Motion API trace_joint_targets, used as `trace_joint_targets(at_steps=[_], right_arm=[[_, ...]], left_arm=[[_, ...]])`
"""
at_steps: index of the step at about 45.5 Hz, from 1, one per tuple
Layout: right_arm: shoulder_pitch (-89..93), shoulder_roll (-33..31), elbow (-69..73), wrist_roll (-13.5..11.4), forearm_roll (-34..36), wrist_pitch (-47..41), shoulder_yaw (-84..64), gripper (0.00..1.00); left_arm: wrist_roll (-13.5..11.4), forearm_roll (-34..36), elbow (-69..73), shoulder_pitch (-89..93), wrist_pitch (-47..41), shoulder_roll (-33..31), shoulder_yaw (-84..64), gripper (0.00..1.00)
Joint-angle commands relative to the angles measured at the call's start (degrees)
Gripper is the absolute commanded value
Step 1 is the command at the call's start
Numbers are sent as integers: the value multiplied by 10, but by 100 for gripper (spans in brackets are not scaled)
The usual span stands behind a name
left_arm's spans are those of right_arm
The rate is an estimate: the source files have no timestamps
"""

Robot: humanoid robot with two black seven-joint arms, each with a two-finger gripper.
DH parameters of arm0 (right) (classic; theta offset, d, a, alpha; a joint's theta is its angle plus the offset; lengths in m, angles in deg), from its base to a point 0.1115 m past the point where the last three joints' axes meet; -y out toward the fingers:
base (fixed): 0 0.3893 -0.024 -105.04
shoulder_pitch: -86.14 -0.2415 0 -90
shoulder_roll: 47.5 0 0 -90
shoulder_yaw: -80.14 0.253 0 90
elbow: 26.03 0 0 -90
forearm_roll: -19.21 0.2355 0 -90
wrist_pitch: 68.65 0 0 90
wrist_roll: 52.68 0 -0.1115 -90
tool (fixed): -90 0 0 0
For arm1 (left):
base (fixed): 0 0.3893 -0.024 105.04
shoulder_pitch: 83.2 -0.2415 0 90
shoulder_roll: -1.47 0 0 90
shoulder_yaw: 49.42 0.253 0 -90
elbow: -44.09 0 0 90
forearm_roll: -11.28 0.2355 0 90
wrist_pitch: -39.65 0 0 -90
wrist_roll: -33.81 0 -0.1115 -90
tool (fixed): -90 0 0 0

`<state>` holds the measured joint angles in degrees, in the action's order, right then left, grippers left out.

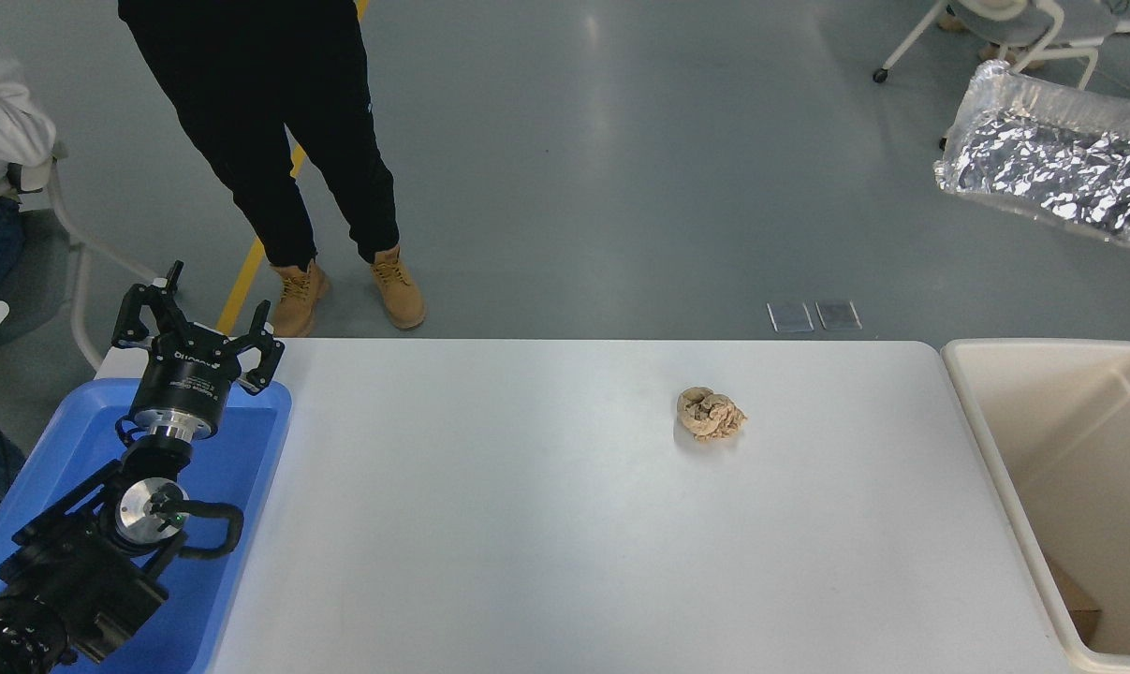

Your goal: Pick up foil plate and place in dustbin

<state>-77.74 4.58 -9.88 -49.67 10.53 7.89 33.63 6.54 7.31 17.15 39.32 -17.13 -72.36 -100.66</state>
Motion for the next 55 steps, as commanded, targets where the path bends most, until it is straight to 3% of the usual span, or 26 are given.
trace_joint_targets(at_steps=[1,9,22,47,48,52,55], right_arm=[[133,8,-68,1,111,83,5,0],[236,27,-73,1,176,151,48,0],[353,50,-74,-5,189,216,159,0],[429,89,-73,-5,191,222,211,0],[429,90,-74,-5,191,222,211,4],[429,91,-73,-5,191,223,214,52],[429,91,-73,-5,192,224,219,78]], left_arm=[[0,0,0,0,0,0,0,99],[0,0,0,0,0,0,-1,99],[0,0,0,0,0,0,-1,99],[0,0,0,0,0,0,-1,99],[-1,0,0,0,0,0,-1,99],[0,0,0,0,0,0,-1,99],[0,0,0,0,0,0,-1,99]])
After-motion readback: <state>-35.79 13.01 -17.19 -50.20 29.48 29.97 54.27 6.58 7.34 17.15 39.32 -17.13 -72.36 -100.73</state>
